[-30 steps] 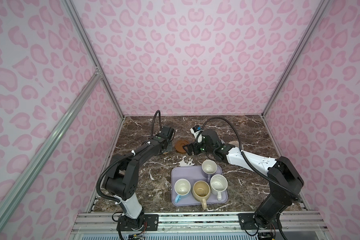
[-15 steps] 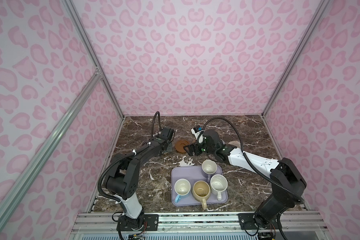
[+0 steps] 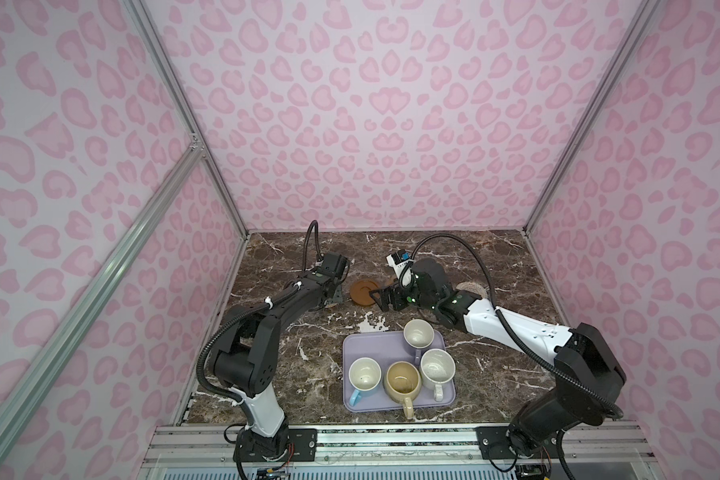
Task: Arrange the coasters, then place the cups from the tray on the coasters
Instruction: 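Lower the black mug onto the rattan coaster and open the left gripper, then move the right gripper over the white mug while the left gripper returns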
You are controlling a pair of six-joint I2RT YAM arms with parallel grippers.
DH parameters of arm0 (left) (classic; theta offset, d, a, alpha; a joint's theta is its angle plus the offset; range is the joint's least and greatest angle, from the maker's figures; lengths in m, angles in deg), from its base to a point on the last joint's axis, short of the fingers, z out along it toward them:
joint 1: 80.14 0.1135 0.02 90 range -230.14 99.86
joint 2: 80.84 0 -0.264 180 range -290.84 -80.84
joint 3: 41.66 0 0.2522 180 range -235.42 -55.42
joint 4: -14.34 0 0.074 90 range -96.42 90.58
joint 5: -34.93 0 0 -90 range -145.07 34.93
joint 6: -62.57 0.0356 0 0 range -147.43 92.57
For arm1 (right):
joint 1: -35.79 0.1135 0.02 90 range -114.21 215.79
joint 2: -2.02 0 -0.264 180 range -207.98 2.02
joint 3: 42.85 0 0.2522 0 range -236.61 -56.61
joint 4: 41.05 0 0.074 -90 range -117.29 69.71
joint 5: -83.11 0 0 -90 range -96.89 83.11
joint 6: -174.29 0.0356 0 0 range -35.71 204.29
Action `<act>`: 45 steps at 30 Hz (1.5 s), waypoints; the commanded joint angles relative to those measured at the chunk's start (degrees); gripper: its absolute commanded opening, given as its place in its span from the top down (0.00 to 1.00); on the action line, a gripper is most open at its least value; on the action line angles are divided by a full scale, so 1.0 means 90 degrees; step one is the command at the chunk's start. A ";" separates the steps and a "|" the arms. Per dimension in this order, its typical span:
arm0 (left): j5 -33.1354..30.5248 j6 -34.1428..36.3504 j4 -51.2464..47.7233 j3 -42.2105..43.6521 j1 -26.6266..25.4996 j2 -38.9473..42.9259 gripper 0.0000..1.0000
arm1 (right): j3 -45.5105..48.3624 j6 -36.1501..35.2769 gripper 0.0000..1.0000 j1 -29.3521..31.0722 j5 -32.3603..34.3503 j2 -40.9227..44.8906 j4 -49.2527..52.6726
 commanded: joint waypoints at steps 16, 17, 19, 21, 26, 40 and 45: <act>-0.0066 -0.0219 -0.0508 -0.0225 -0.0007 0.0845 0.03 | 0.0124 -0.0249 0.01 0.0011 0.0313 0.0302 0.0080; -0.0047 -0.0228 -0.0546 -0.0232 -0.0005 0.0929 0.03 | 0.0121 -0.0259 0.01 0.0011 0.0323 0.0302 0.0093; 0.0004 -0.0255 -0.0612 -0.0225 -0.0006 0.1139 0.03 | 0.0116 -0.0267 0.01 0.0011 0.0337 0.0319 0.0119; 0.0101 -0.0319 -0.0670 -0.0213 -0.0006 0.1382 0.03 | 0.0111 -0.0253 0.01 0.0012 0.0342 0.0331 0.0122; 0.0628 -0.0453 -0.0817 -0.0131 -0.0043 0.2102 0.03 | 0.0199 -0.0150 0.01 0.0018 0.0397 0.0447 0.0158; 0.1727 -0.0434 -0.1332 0.0208 -0.0414 0.3798 0.03 | 0.0271 -0.0460 0.03 0.0020 0.0910 0.0942 0.1756; 0.2594 -0.0451 -0.1206 0.0579 -0.0670 0.4141 0.03 | -0.0125 -0.0055 0.08 0.0199 0.1621 0.0906 0.3096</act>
